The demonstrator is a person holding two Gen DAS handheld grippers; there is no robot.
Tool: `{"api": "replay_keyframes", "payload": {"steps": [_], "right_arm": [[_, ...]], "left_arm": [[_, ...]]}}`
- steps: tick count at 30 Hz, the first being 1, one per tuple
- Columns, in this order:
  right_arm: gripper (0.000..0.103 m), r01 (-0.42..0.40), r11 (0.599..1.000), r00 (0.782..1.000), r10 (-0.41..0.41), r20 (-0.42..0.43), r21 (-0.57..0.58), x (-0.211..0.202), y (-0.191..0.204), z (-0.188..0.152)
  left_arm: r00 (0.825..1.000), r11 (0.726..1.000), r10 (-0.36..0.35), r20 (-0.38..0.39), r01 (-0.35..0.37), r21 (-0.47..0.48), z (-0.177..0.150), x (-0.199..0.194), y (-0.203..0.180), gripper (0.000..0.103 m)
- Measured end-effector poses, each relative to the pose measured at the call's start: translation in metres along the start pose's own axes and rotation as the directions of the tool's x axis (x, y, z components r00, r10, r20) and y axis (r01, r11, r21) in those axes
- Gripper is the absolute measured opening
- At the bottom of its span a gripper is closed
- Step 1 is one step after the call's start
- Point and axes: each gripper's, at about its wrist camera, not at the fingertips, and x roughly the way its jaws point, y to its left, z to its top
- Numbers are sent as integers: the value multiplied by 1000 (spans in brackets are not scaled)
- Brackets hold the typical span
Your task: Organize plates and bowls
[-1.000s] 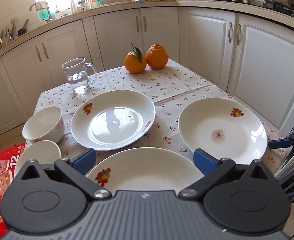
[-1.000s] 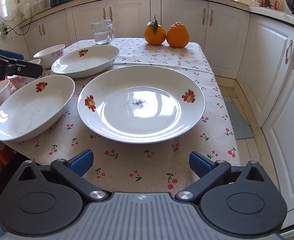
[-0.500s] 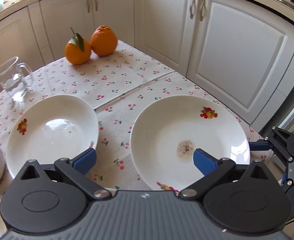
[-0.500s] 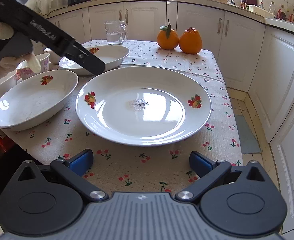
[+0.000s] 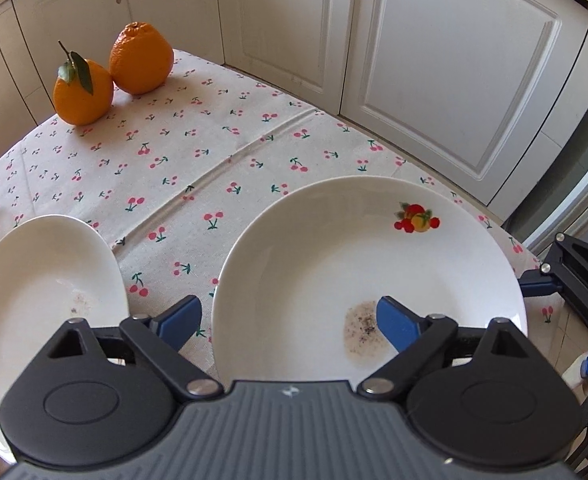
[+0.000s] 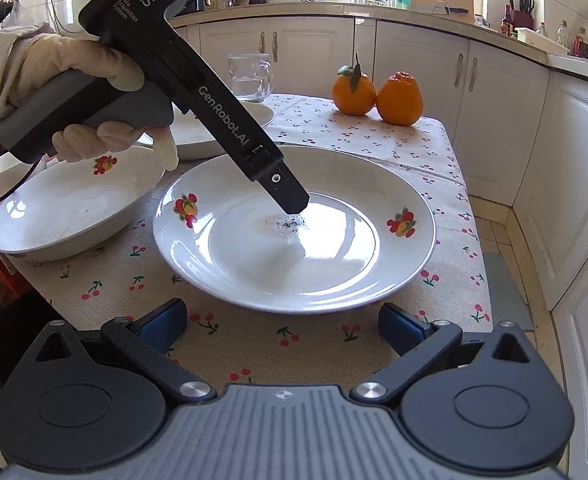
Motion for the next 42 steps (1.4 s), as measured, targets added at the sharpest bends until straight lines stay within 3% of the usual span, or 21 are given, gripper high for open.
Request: {"api": "replay_keyframes", "payload": {"steps": [12, 42], "right_arm": [[97, -17, 1000, 1000, 17, 0, -17, -3, -1, 2], [97, 25, 1000, 999, -24, -45, 18, 18, -35, 30]], "left_arm": [[999, 999, -34, -25, 34, 10, 6, 2, 4, 74], [995, 995, -98, 23, 98, -9, 46, 30, 26, 73]]}}
